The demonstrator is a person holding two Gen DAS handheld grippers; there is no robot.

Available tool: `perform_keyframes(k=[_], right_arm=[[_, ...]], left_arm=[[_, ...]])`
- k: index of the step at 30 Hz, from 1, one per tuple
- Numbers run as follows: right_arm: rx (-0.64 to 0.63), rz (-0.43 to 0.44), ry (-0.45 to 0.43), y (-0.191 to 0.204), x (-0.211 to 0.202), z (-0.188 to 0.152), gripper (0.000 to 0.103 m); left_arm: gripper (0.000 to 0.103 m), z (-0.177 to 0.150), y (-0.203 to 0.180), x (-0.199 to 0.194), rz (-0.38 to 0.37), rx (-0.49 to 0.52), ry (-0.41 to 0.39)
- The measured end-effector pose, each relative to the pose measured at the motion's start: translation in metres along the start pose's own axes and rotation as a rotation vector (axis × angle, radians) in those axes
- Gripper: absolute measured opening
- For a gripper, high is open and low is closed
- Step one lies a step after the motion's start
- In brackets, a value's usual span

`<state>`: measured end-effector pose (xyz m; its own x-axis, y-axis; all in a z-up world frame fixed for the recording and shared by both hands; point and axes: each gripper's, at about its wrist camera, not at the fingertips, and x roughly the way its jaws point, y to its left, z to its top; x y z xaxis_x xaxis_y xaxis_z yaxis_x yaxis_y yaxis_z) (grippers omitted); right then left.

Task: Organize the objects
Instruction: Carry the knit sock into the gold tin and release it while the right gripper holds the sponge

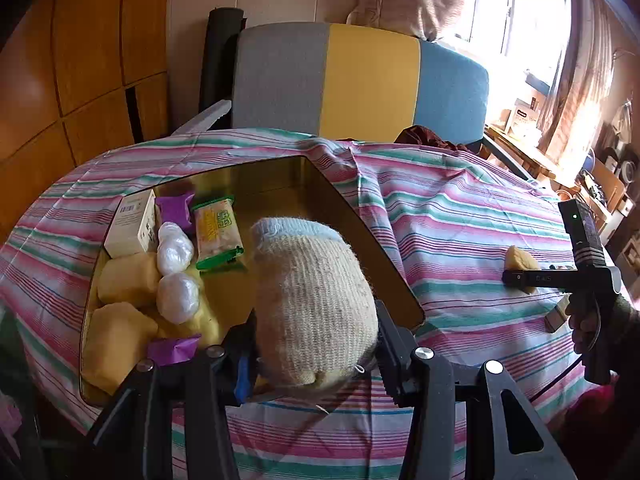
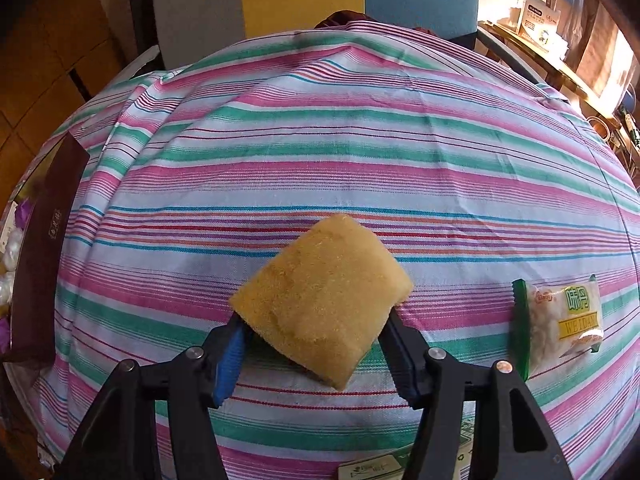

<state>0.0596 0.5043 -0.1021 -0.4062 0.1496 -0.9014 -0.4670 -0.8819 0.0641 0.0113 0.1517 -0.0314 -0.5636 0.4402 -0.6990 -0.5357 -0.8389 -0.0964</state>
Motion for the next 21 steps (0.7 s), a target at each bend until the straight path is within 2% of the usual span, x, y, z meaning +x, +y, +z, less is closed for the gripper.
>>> perform_keyframes(k=[5, 12, 17, 21], right_arm=[[-0.009, -0.010, -0.002, 0.002, 0.000, -0.001, 0.062], [-0.027, -0.026, 0.001, 0.006, 0.000, -0.002, 0.062], [-0.031, -0.029, 0.002, 0.007, 0.000, -0.002, 0.062], [-0.034, -0.031, 0.005, 0.007, 0.000, -0.002, 0.062]], left_arm=[[0.050, -0.002, 0.028, -0.005, -0.010, -0.070, 0.006], [0.050, -0.008, 0.084, -0.011, 0.005, -0.218, 0.035], [0.050, 0.000, 0.098, -0.005, -0.038, -0.302, 0.060], [0.050, 0.017, 0.093, 0.010, -0.081, -0.333, 0.087]])
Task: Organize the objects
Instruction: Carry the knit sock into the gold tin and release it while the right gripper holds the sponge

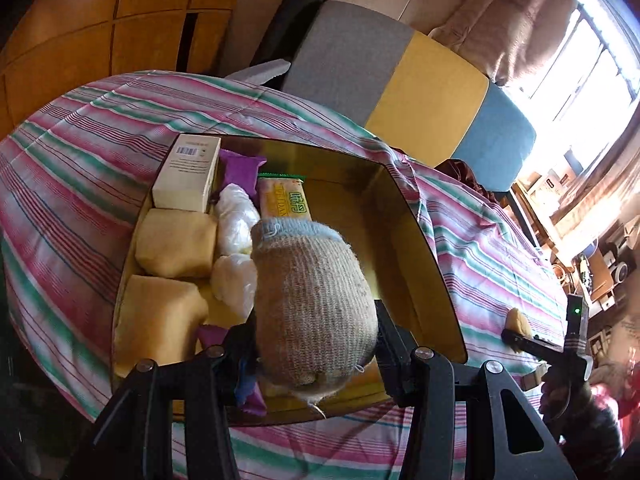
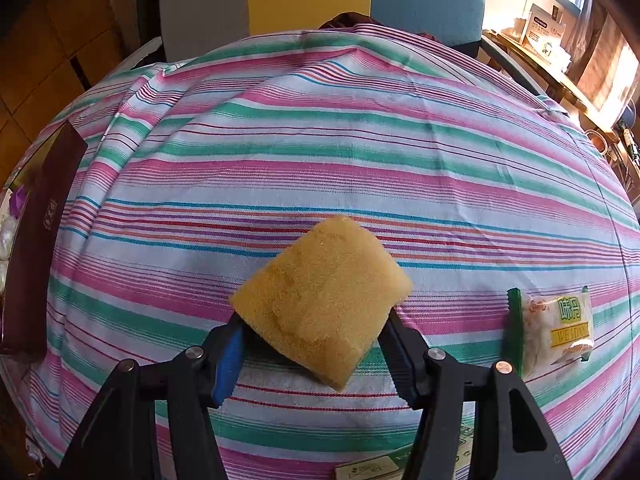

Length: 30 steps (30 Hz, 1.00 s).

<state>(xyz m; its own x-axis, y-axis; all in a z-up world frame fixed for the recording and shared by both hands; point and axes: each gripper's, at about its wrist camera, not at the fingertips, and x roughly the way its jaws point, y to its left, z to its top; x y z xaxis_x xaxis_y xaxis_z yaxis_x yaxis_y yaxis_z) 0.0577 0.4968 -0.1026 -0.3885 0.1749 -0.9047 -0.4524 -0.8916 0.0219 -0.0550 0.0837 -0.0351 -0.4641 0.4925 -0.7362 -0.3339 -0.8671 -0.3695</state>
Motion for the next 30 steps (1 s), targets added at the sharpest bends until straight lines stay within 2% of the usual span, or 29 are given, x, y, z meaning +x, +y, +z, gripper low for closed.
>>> perform_keyframes(k=[5, 8, 16, 18, 21, 22, 25, 30], right_arm=[[-0.004, -0.002, 0.003, 0.000, 0.000, 0.001, 0.062], [-0.004, -0.002, 0.004, 0.000, 0.000, 0.000, 0.062], [-0.007, -0.001, 0.006, 0.000, 0.001, 0.001, 0.062], [-0.007, -0.001, 0.006, 0.000, 0.001, 0.001, 0.062], [-0.005, 0.002, 0.005, 0.000, 0.001, 0.002, 0.062], [-0.006, 0.003, 0.005, 0.000, 0.001, 0.002, 0.062], [-0.007, 0.005, 0.003, 0.000, 0.001, 0.002, 0.062], [-0.013, 0.001, 0.000, 0.001, 0.001, 0.003, 0.062]], left_arm=[[0.050, 0.036, -0.014, 0.035, -0.053, -0.036, 0.075], [0.050, 0.060, -0.023, 0.058, -0.060, -0.033, 0.088], [0.050, 0.097, -0.029, 0.129, 0.029, -0.030, 0.169], [0.050, 0.103, -0.029, 0.143, 0.043, -0.031, 0.174], [0.052, 0.113, -0.027, 0.161, 0.115, -0.029, 0.156], [0.055, 0.115, -0.026, 0.168, 0.125, -0.022, 0.170], [0.059, 0.116, -0.024, 0.173, 0.120, -0.012, 0.180], [0.062, 0.109, -0.024, 0.147, 0.143, 0.038, 0.114]])
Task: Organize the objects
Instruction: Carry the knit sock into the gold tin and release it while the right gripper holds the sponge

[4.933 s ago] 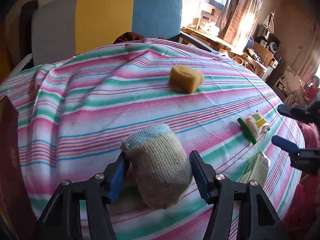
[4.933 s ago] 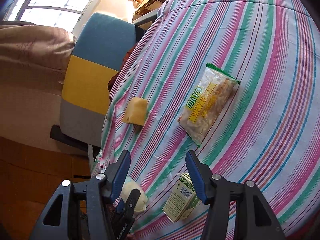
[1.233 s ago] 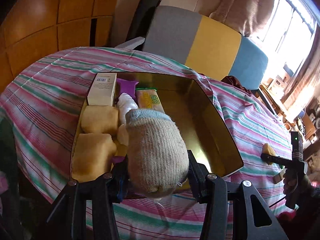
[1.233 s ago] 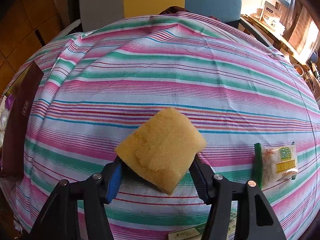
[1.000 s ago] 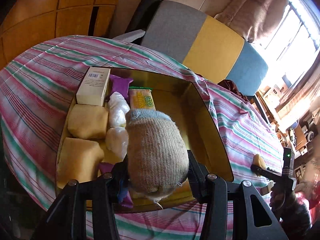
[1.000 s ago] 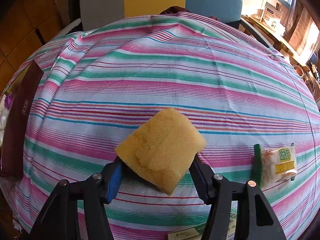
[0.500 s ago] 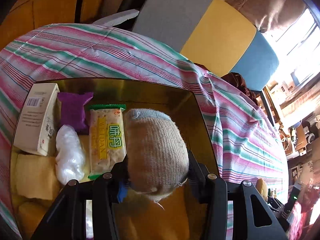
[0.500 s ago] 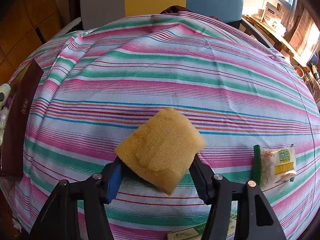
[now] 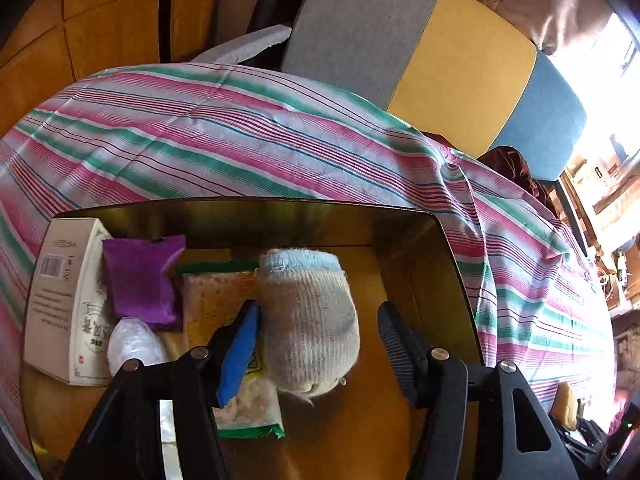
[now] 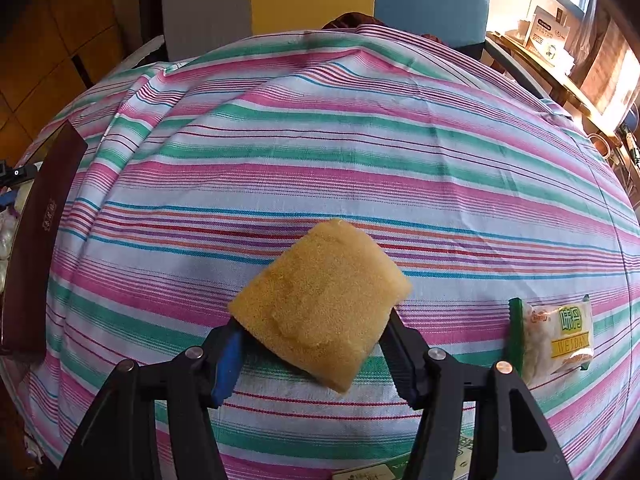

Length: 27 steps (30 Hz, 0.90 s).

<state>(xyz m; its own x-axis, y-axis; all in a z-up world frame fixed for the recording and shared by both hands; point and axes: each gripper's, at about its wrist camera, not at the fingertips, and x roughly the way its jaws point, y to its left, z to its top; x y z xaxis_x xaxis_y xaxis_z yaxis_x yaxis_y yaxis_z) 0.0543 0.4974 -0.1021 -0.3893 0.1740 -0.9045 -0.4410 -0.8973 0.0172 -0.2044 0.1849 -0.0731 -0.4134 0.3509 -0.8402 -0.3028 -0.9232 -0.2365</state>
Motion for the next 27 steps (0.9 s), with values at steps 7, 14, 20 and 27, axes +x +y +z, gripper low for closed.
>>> perform_keyframes(k=[7, 14, 20, 27], right_arm=[[-0.007, -0.008, -0.004, 0.002, 0.000, 0.000, 0.062], [-0.011, -0.017, -0.015, 0.001, 0.000, -0.002, 0.062], [-0.025, -0.035, -0.025, 0.005, -0.002, -0.003, 0.058], [-0.022, -0.043, -0.039, 0.009, -0.006, 0.000, 0.055]], left_arm=[[0.062, -0.028, -0.002, -0.057, 0.042, 0.089, -0.128], [0.065, -0.066, -0.011, -0.111, 0.059, 0.160, -0.243], [0.066, -0.096, -0.008, -0.141, 0.072, 0.181, -0.295], [0.066, -0.117, 0.003, -0.157, 0.109, 0.186, -0.317]])
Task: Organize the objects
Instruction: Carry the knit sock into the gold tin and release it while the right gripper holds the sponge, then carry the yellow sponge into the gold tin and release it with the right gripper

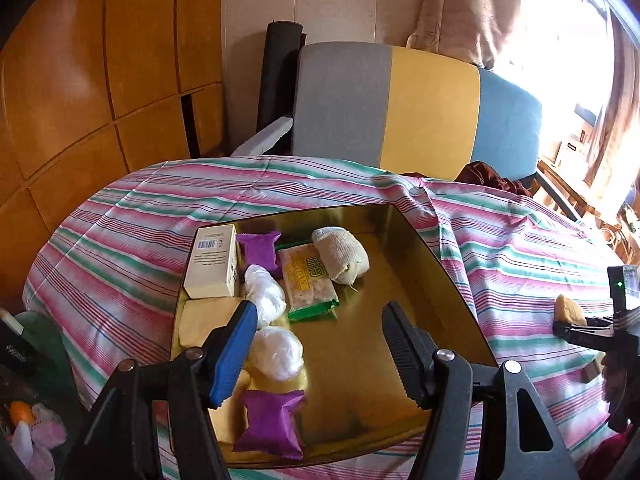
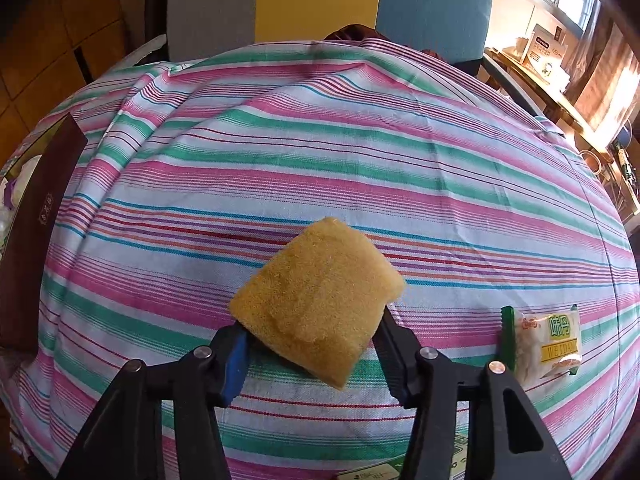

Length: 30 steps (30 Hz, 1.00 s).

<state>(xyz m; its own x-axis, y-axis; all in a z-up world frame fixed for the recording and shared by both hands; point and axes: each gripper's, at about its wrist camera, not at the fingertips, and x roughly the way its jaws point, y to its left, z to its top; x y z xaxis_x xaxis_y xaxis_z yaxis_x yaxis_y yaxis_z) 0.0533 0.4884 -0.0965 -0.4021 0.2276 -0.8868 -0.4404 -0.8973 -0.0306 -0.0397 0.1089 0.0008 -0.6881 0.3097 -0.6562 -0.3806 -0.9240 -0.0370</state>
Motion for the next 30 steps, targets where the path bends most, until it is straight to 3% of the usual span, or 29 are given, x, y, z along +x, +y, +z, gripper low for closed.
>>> perform_keyframes(k=[7, 17, 24, 28, 30], right_arm=[[-0.002, 0.091, -0.074, 0.031, -0.038, 0.009, 0.055], [-0.207, 0.306, -0.190, 0.160, -0.100, 0.030, 0.055], [-0.415, 0.417, -0.105, 0.262, -0.093, 0.024, 0.056], [-0.492, 0.426, 0.005, 0.309, -0.062, 0.019, 0.057], [-0.530, 0.382, 0.049, 0.329, -0.044, 0.016, 0.059]], left_arm=[[0.069, -0.012, 0.016, -0.007, 0.014, -0.015, 0.000], [0.069, -0.024, 0.040, -0.011, 0.017, -0.063, 0.008], [0.069, -0.033, 0.075, -0.014, 0.052, -0.143, 0.012], [0.069, -0.041, 0.102, -0.015, 0.093, -0.201, 0.024], [0.069, -0.046, 0.113, -0.015, 0.107, -0.223, 0.030]])
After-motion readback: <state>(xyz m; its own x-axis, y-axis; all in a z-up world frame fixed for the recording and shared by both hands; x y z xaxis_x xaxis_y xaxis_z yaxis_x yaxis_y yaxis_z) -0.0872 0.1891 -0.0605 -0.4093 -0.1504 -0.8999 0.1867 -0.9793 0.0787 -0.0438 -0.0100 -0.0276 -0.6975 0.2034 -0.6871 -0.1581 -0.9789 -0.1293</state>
